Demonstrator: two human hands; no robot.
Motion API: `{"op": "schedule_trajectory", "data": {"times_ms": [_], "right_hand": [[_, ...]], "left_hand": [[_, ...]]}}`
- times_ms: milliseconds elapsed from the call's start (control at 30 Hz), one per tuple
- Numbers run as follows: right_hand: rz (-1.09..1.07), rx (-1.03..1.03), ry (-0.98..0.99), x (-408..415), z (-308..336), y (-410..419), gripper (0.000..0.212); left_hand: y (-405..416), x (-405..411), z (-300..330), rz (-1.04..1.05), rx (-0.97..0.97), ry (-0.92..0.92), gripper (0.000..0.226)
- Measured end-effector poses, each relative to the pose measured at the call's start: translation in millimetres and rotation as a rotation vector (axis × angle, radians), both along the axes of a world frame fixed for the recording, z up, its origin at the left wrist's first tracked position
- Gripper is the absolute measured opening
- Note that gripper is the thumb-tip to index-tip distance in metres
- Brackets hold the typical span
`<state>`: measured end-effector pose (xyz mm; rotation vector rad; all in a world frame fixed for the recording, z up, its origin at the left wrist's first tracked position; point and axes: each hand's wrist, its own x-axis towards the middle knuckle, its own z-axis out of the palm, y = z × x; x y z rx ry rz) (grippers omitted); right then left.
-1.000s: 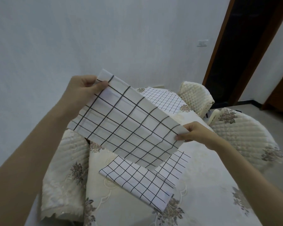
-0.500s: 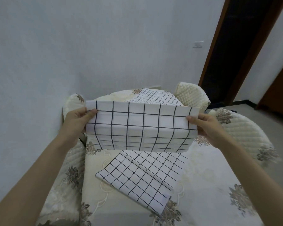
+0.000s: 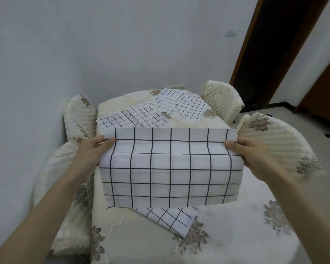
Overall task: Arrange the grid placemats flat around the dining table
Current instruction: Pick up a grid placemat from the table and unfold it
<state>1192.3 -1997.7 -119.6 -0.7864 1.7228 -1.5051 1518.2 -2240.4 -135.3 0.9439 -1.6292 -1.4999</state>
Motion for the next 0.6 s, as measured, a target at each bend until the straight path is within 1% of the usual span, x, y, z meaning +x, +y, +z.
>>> {"op": "schedule_trajectory", "data": {"times_ms": [33, 67, 133, 300, 467, 567, 600], "right_hand": [[-0.017, 0.032, -0.014, -1, -8, 0, 0.021], [-0.024, 0.069, -0.024, -1, -18, -1, 0.016], [-0.029, 0.147, -0.041, -3, -41, -1, 0.015], [-0.068, 0.345, -0.111, -8, -108, -4, 0.023], [-0.105, 0.547, -0.16, -14, -174, 0, 0.027], [-0.128, 0.665, -0.159, -16, -213, 6, 0.04], [-0.138, 0.691, -0.165, -16, -228, 7, 0.039]], "left_hand": [[-2, -1, -8, -0.002, 0.015, -0.029, 0.015], [-3, -3, -17, -0.003, 0.034, -0.06, 0.014], [-5, -8, -40, -0.015, 0.07, -0.124, 0.013], [-16, -24, -97, -0.087, 0.165, -0.261, 0.023], [-24, -43, -157, -0.128, 0.253, -0.381, 0.016], [-21, -50, -196, -0.157, 0.319, -0.469, 0.016], [-21, -51, -212, -0.159, 0.331, -0.505, 0.012]]}}
